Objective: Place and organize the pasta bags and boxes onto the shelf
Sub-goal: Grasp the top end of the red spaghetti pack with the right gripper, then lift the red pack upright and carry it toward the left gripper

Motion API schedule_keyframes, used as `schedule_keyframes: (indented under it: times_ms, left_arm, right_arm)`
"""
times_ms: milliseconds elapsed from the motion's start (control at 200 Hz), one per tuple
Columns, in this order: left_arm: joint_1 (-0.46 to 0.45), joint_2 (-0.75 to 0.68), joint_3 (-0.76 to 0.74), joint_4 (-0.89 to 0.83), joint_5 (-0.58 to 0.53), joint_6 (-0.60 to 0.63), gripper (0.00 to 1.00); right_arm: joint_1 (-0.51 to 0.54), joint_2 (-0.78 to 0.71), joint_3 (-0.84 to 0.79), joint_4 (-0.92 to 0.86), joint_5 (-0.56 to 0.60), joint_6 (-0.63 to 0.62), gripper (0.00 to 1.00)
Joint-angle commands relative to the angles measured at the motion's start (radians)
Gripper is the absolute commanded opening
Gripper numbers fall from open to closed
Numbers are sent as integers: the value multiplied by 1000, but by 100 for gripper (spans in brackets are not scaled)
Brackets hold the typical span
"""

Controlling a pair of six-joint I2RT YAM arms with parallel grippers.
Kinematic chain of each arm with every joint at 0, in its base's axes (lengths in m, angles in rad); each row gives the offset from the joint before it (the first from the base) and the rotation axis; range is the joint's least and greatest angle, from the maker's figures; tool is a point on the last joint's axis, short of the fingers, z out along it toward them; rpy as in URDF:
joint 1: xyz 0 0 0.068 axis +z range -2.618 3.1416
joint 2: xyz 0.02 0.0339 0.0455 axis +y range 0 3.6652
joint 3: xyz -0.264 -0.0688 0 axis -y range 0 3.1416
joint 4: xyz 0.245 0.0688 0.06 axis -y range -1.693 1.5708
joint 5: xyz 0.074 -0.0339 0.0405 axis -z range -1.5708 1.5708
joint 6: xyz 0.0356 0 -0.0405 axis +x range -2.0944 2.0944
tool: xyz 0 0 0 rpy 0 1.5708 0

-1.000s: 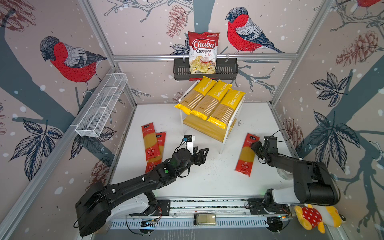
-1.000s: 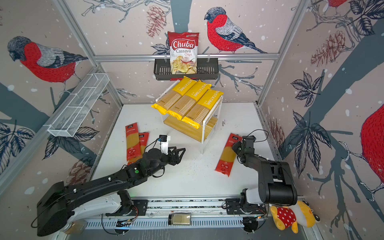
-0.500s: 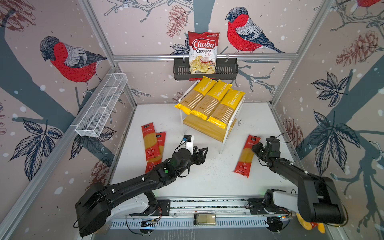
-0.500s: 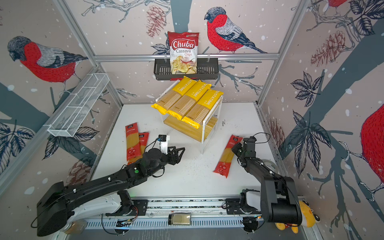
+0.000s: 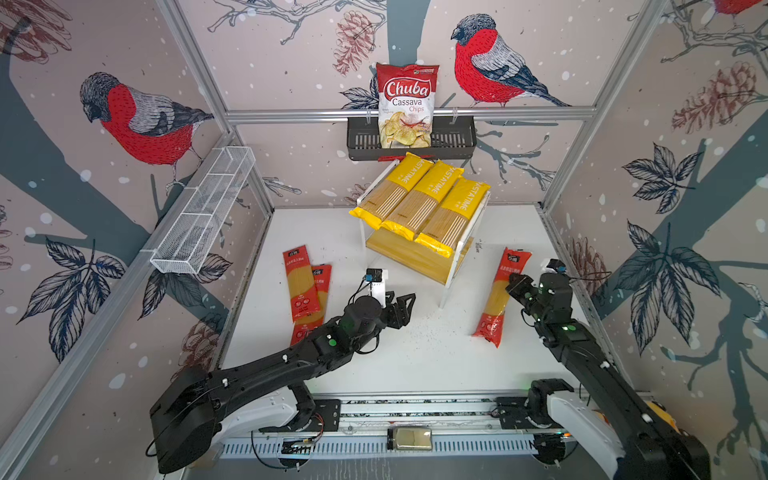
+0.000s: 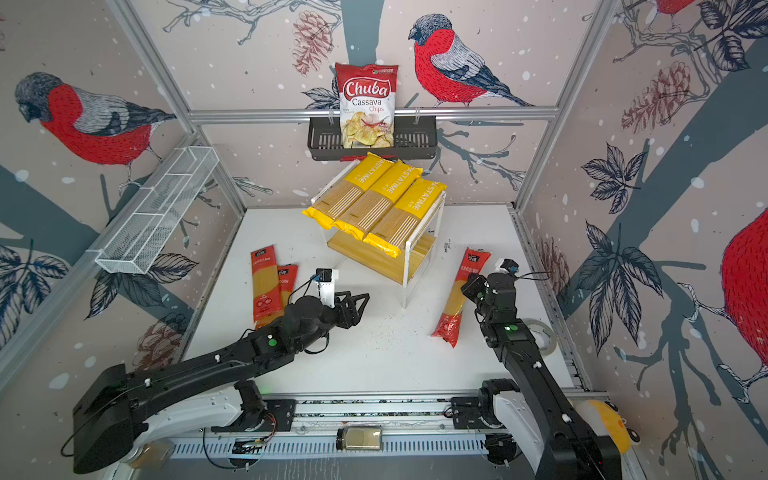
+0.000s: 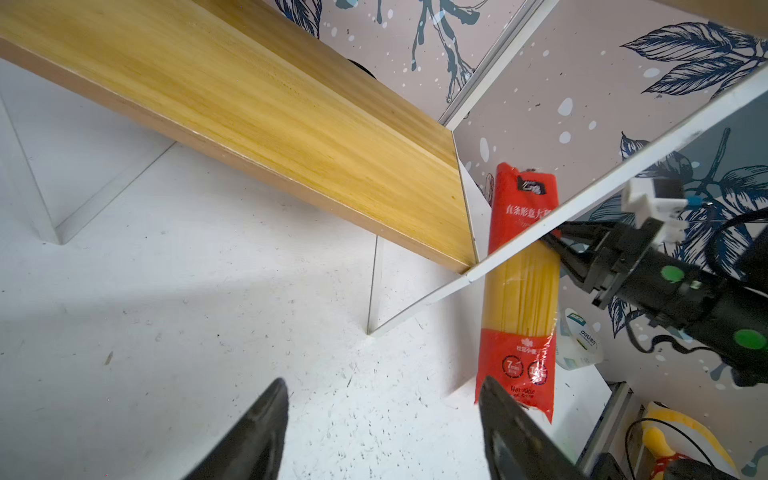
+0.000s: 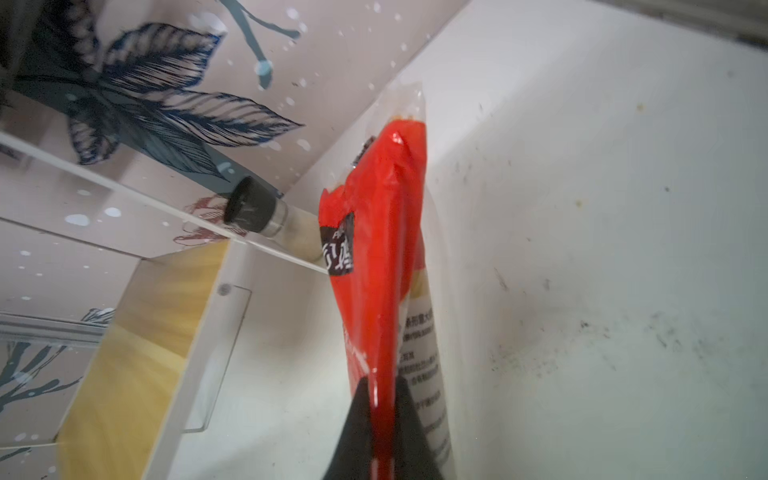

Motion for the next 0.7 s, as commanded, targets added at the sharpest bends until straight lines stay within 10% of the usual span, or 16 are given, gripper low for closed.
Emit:
schedule_keyframes:
  times_ms: [0, 695]
  left_arm:
    - [2, 2, 13, 12, -15, 8, 71]
    - [91, -95, -15, 68, 59, 38, 72]
  right_arm:
    - [33, -61, 35, 72, 73, -37, 0]
    - [171, -359, 40, 261, -14, -106, 0]
